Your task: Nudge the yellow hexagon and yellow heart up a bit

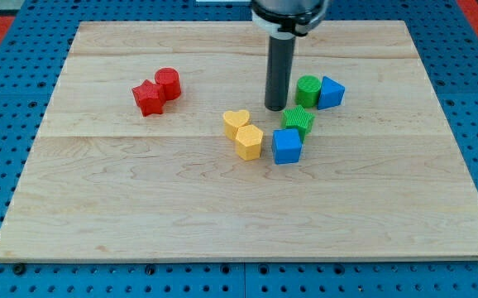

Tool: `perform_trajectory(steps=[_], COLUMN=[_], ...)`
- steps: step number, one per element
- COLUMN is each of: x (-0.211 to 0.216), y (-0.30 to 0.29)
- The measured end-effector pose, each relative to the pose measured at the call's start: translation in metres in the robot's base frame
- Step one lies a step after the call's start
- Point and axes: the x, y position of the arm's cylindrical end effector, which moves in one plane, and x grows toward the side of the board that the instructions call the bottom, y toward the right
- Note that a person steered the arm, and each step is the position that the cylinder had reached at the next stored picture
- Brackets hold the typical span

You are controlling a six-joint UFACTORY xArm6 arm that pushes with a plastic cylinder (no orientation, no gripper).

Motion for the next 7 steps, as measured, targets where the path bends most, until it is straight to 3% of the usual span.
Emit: perform_trajectory(steps=[3, 4, 5, 7], x=[0.008, 0.043, 0.083, 0.105], y=[-0.123, -0.134, -0.126, -0.073])
